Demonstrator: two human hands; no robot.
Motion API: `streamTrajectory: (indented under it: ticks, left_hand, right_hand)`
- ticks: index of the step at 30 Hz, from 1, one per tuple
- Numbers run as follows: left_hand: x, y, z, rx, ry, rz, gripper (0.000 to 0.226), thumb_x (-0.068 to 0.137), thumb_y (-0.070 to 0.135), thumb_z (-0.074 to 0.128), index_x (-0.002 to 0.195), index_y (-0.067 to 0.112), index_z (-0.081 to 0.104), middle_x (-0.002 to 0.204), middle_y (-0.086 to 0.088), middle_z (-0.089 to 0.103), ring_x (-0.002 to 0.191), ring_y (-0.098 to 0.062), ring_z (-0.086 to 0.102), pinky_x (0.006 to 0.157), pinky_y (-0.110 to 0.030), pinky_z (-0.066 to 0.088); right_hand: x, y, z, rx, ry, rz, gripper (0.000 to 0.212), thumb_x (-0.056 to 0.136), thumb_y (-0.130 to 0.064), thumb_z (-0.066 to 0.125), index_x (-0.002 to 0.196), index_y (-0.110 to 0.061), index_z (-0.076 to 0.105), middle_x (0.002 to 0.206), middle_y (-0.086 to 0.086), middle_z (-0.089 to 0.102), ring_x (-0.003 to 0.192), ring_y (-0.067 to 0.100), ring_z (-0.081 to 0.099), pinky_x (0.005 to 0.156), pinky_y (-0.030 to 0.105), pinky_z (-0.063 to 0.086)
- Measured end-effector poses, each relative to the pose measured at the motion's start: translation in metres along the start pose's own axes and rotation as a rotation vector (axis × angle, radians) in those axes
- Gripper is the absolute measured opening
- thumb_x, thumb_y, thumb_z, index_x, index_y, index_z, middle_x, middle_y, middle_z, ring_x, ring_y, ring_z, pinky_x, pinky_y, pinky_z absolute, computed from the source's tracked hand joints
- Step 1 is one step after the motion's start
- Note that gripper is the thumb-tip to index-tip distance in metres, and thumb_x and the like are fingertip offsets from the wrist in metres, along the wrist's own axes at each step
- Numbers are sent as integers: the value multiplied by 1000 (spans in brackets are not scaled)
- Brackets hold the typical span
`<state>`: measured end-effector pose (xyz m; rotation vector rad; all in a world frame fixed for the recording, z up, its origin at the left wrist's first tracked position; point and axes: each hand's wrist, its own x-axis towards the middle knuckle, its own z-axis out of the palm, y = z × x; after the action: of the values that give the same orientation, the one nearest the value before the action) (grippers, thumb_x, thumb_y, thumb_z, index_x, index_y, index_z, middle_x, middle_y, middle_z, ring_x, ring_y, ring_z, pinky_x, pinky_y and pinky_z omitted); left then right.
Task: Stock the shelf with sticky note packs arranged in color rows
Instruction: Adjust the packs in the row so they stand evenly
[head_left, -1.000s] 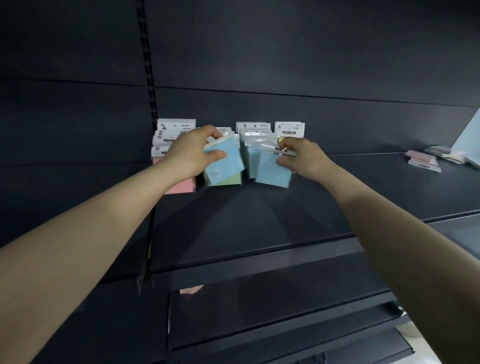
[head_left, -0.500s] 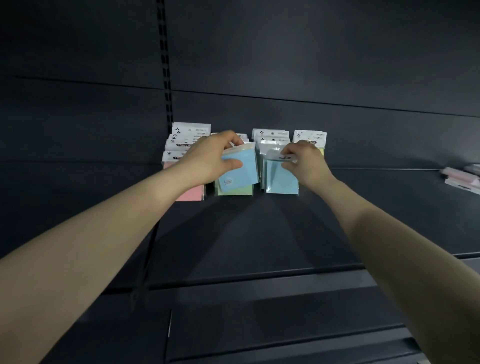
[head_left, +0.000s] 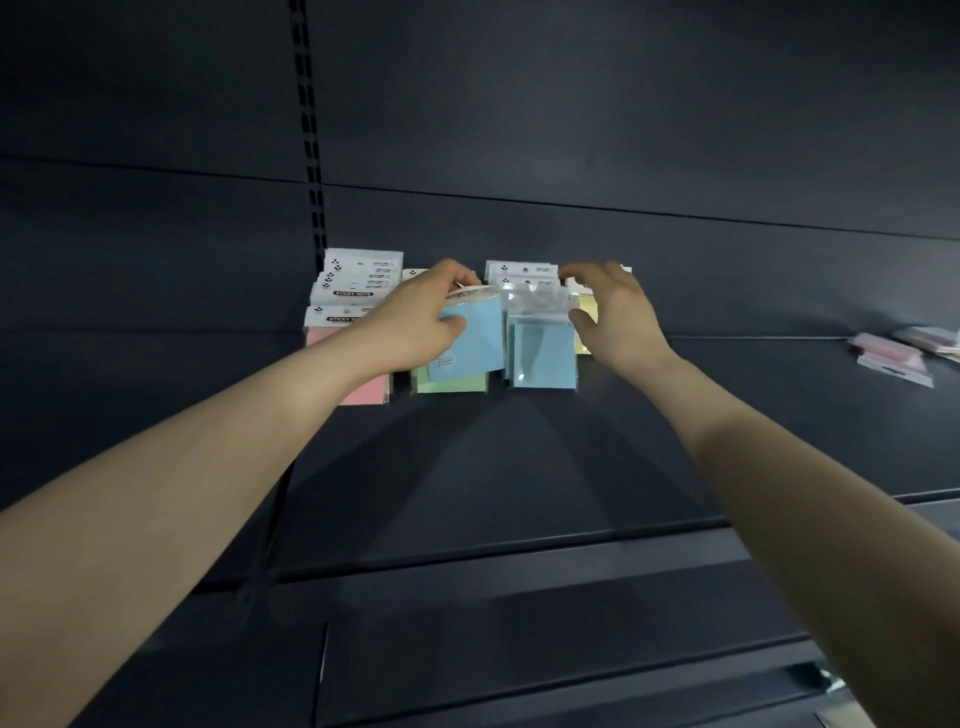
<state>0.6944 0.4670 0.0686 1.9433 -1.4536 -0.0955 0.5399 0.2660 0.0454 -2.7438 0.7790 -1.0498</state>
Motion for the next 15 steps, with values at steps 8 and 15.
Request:
streamTrajectory:
  ticks: [8,15]
  left_hand:
    - [8,13,15,-50,-23,185,41,86,10,64,117,32,46,119,5,49,110,-8,48,93,-25,37]
    - [6,23,26,10,0,324,51,77,25,77,122,27,53,122,8,46,112,-6,48,97,-25,40]
  right_hand:
    - [-21,-27,-40,717,-471,219,29,82,-13,75,110,-10,69,111,4,70,104,7,64,97,21,48]
    - [-40,-16,-43,795,-373,311,24,84,-15,74,107,-10,69,97,7,73,82,8,64,68,22,49]
